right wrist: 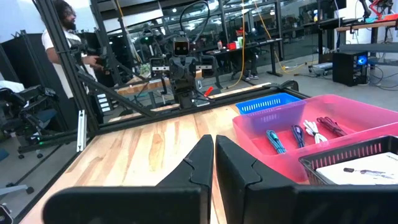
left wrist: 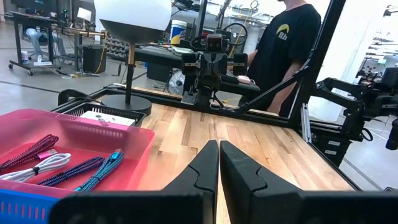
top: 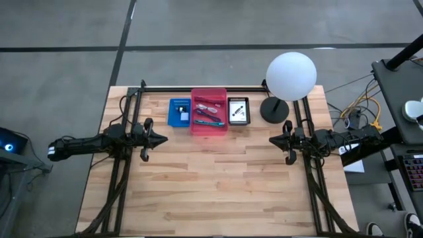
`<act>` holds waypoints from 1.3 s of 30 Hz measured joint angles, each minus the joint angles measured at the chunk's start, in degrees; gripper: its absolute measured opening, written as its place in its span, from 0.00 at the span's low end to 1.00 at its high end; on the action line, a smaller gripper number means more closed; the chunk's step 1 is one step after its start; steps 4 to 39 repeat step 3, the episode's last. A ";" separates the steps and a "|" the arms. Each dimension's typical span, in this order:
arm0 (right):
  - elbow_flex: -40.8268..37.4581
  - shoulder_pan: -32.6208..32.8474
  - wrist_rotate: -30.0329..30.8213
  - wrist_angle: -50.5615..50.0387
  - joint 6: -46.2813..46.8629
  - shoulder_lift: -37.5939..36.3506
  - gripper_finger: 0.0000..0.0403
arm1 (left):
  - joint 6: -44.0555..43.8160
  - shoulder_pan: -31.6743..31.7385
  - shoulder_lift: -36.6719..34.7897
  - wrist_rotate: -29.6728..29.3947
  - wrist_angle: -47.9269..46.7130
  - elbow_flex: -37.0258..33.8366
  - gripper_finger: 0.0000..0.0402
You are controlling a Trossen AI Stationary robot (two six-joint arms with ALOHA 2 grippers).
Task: Pick and place items into bin
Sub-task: Return to Home Position
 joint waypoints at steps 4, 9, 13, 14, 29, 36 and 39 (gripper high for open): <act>0.00 0.00 -0.01 0.00 0.00 -0.01 0.02 | 0.00 0.00 0.00 0.02 0.02 0.00 0.00; 0.00 0.00 -0.01 0.00 0.00 -0.01 0.02 | 0.00 0.00 0.00 0.02 0.02 0.00 0.00; 0.00 0.00 -0.01 0.00 0.00 -0.01 0.02 | 0.00 0.00 0.00 0.02 0.02 0.00 0.00; 0.00 0.00 -0.01 0.00 0.00 -0.01 0.02 | 0.00 0.00 0.00 0.02 0.02 0.00 0.00; 0.00 0.00 -0.01 0.00 0.00 -0.01 0.02 | 0.00 0.00 0.00 0.02 0.02 0.00 0.00; 0.00 0.00 -0.01 0.00 0.00 -0.01 0.02 | 0.00 0.00 0.00 0.02 0.02 0.00 0.00; 0.00 0.00 -0.01 0.00 0.00 -0.01 0.02 | 0.00 0.00 0.00 0.02 0.02 0.00 0.00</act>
